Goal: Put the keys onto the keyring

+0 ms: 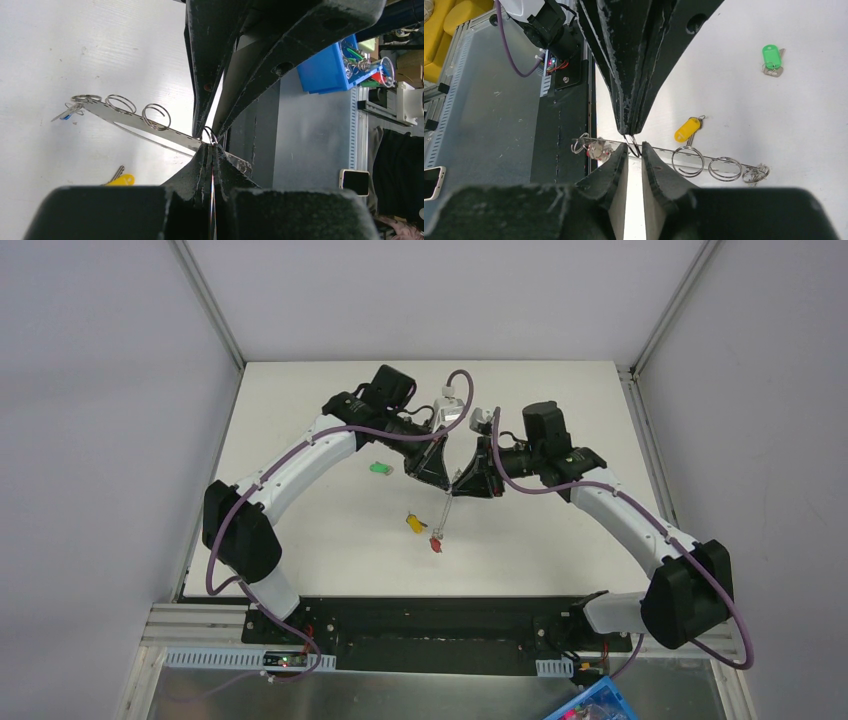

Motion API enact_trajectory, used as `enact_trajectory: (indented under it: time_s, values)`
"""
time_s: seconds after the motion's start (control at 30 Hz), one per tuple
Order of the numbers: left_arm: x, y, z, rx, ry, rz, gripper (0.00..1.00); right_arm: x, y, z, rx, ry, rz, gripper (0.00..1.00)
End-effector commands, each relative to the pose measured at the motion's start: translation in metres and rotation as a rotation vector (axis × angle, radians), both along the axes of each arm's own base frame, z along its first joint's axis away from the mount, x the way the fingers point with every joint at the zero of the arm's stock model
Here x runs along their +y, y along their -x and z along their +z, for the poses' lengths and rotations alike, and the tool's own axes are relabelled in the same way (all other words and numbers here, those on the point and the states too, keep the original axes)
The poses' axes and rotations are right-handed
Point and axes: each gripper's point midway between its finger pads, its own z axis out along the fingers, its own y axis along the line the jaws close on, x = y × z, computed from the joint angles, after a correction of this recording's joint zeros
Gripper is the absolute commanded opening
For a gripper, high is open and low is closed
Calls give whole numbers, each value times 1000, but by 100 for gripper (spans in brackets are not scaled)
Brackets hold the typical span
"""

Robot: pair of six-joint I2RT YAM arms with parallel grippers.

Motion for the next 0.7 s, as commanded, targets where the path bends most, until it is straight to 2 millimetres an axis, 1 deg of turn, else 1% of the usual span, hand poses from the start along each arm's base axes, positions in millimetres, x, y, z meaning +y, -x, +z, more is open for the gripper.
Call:
enact_trajectory:
  time_s: [0.0,0.07,0.2,0.3,0.37,0.5,0.53,0.6,0.67]
  values:
    - [-6,7,18,-20,60,-53,0,4,1,33,-84,-60,27,16]
    - [-6,7,18,-20,59,-53,0,5,1,33,-78,-62,28,12]
    - [-7,6,19,-22,64,-51,0,6,2,32,-63,-69,28,0]
    - [-8,4,21,-20,69,-45,0,8,-1,34,-39,-79,9,0]
    - [-8,3,24,-21,79,-39,0,9,-3,40,-11,-102,-4,0]
    - [-6,-5,38,-13,125,0,0,8,-13,48,44,-146,-56,0]
    - [-4,-10,42,-10,141,19,2,6,-16,49,66,-161,-72,0]
    - [0,-19,51,-21,184,63,14,3,-22,54,105,-200,-97,0]
    - [3,-28,61,-29,238,115,23,1,-26,62,150,-239,-117,0]
